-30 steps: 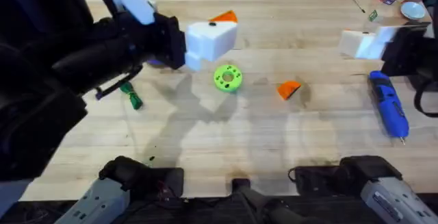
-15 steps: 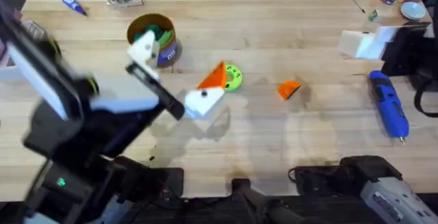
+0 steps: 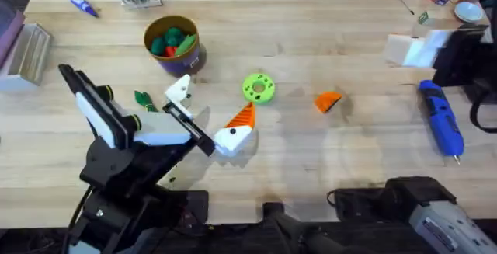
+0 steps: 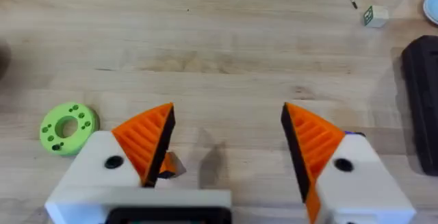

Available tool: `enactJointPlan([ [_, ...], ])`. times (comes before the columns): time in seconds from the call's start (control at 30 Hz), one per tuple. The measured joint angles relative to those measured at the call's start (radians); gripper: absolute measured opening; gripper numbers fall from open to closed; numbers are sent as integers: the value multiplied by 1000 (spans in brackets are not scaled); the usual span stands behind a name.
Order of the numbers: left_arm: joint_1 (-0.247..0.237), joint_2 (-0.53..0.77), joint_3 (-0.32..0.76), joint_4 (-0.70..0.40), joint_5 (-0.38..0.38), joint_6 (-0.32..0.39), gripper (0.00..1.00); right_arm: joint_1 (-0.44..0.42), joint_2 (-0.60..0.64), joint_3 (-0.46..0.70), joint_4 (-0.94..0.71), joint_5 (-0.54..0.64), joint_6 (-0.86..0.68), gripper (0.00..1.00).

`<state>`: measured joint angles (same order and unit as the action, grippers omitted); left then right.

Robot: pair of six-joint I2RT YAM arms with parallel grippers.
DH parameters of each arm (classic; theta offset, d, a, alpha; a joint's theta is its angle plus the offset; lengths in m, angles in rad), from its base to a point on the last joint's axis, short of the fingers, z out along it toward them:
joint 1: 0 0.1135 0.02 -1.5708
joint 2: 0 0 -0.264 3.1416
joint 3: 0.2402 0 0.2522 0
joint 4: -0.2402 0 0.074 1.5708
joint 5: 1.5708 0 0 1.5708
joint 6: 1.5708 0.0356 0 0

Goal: Pick up the gripper from the table and insert it into the empty holder that is missing its gripper. Then pick up a screw, insert it into the mounting hole, and use the screwdriver to tighten it. Finally, clean up the table by picking up the vegetable and placing it into the bucket.

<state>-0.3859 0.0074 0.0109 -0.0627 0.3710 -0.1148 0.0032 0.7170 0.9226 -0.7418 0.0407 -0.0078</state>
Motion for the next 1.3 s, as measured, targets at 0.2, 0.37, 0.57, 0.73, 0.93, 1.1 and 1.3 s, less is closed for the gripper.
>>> enactJointPlan([
  [0.2,0,-1,0,0,3,-21,986,0,0,0,0,0,0,952],
  [0.37,0,-1,0,0,3,-25,986,0,0,0,0,0,0,952],
  [0.57,0,-1,0,0,3,-25,986,0,0,0,0,0,0,952],
  [0.73,0,-1,0,0,3,-25,985,0,0,0,0,0,0,952],
  [0.93,0,-1,0,0,3,-26,985,0,0,0,1,0,0,952],
  [1.1,0,-1,0,0,15,-28,986,0,0,0,-7,0,11,952],
  [1.3,0,-1,0,2,121,-28,985,0,0,0,-49,-8,61,952],
])
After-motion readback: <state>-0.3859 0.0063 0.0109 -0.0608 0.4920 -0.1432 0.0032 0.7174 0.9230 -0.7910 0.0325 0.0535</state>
